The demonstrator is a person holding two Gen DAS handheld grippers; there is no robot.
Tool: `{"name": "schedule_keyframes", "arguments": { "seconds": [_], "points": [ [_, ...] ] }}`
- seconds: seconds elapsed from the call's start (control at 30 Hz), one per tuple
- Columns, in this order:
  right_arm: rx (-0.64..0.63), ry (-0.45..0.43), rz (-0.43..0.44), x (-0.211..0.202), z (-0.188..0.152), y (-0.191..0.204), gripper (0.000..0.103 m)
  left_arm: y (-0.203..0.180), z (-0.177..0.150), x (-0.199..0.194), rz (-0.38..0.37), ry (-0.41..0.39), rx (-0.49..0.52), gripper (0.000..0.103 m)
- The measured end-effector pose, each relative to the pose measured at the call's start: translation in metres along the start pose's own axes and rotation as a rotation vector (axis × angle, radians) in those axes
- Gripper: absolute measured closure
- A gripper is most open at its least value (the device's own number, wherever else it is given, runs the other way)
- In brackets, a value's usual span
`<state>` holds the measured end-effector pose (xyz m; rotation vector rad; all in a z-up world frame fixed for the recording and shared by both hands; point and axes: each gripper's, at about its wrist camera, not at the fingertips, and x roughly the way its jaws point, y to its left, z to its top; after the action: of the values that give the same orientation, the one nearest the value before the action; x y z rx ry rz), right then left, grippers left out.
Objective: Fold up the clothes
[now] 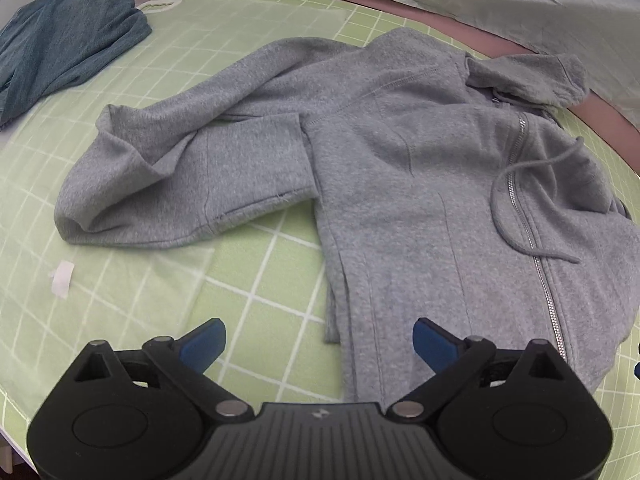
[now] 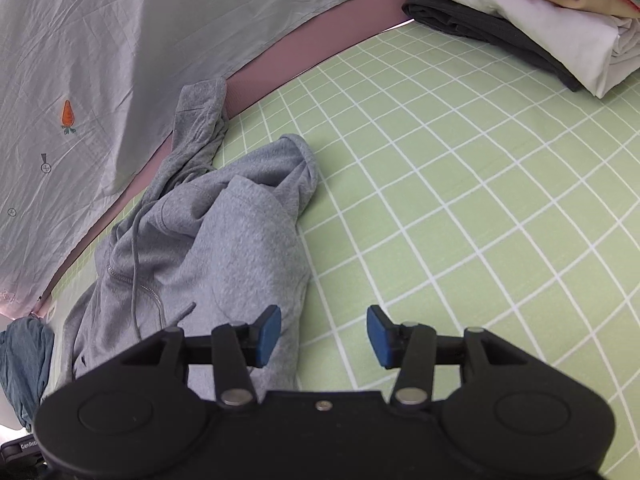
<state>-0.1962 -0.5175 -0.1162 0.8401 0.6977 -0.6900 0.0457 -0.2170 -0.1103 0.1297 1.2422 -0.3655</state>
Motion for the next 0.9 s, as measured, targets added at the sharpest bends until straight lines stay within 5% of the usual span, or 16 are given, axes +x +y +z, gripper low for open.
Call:
{"name": "schedule_keyframes", "arguments": {
  "seconds": [0.23,0.47,0.9],
  "points": [
    [-0.022,0.028,-0.004,-0.014,-0.017,-0.018,0.054,-0.022,-0.046,-0.002,-0.057,0.040,0.025,0.023],
    [-0.006,0.022,-0.004,-0.027,-0.029,-0.033,0.053,-0.027,-0.062,-0.006,-0.089,0.004,0.047,0.082],
    [0.065,-0.023,-0.008,-0.012,-0.044,-0.010,0.054,0.045,0.001,-0.049,-0.100,-0.134,-0.079,0.086]
  ]
}}
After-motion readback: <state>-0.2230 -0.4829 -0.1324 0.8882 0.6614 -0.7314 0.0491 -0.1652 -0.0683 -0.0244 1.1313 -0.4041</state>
